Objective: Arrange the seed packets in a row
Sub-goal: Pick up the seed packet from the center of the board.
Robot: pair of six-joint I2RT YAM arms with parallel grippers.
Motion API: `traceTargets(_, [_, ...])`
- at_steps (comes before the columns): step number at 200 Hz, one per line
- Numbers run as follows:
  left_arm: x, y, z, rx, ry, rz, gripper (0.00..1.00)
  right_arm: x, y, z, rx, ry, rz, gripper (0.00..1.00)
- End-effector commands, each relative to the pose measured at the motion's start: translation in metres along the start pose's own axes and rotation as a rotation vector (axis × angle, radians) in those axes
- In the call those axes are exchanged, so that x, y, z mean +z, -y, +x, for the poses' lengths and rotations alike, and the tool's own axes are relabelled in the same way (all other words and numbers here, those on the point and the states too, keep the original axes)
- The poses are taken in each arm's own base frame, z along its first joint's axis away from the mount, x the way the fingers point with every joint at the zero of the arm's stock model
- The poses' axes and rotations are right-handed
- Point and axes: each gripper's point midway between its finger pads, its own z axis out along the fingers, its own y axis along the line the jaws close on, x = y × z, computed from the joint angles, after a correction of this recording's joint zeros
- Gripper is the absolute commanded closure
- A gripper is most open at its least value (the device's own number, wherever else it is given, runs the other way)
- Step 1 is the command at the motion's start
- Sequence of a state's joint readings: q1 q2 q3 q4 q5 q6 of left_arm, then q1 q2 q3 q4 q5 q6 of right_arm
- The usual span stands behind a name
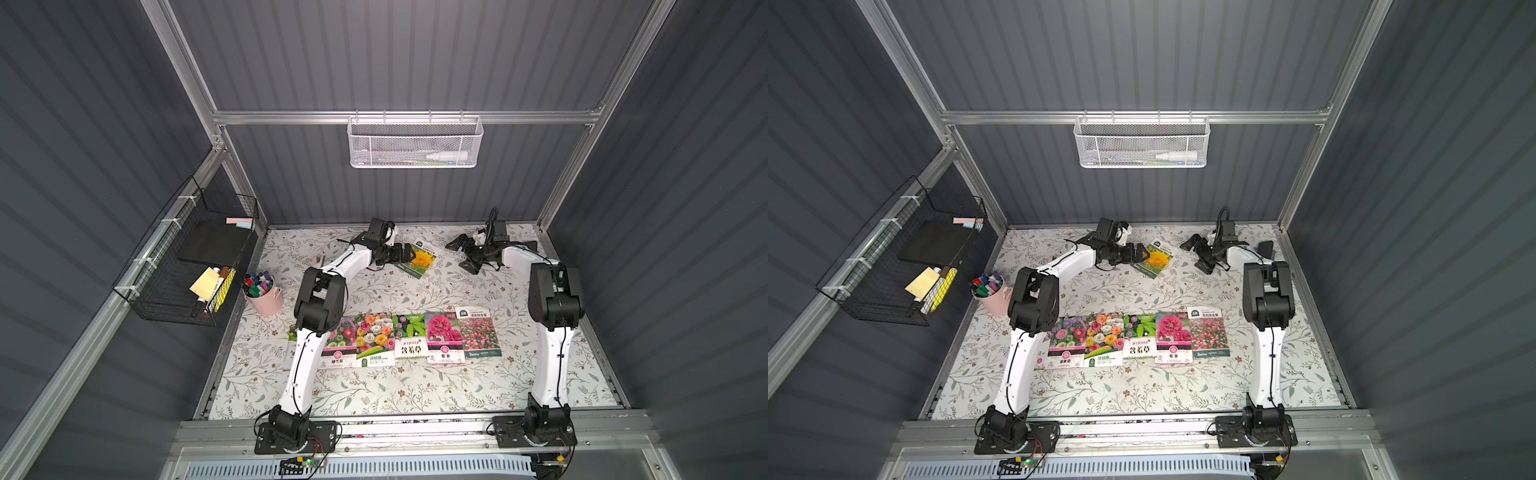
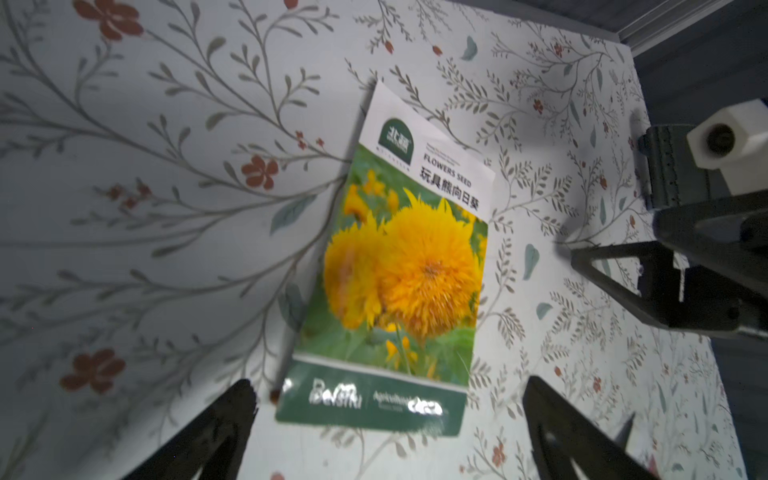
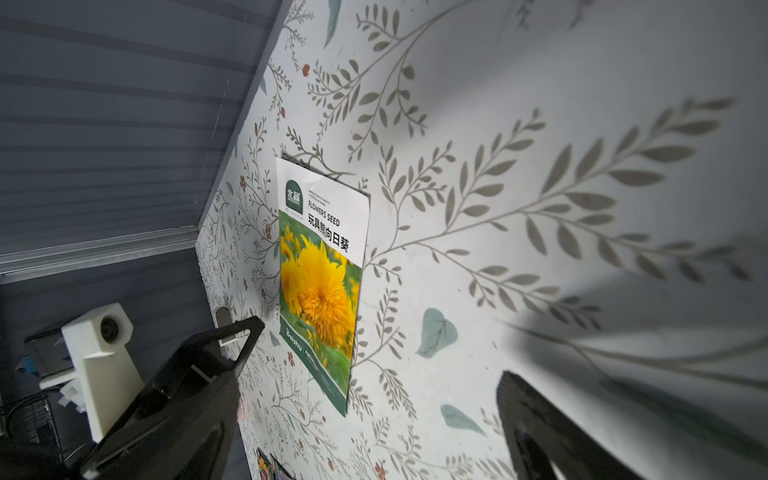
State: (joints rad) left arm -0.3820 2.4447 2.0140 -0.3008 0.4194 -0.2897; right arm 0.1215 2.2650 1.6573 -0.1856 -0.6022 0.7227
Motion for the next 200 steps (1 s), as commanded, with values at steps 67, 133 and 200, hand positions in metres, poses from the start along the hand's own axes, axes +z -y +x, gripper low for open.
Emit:
traceTargets(67, [0.063, -0.026, 0.014, -0.224, -0.009, 0.104, 0.0, 0.073, -0.006, 0.021, 0.1, -0.102, -0.036, 0.02])
traceTargets(133, [0.052, 0.012, 0.022, -0.596, 0.002, 0.298, 0.01, 0.085, -0.001, 0.042, 0.156, -0.156, -0.071, 0.02])
traceTargets(200, [0.054, 0.04, 0.01, -0.743, 0.01, 0.445, 0.23, 0.08, -0.002, 0.052, 0.185, -0.178, -0.11, 0.03])
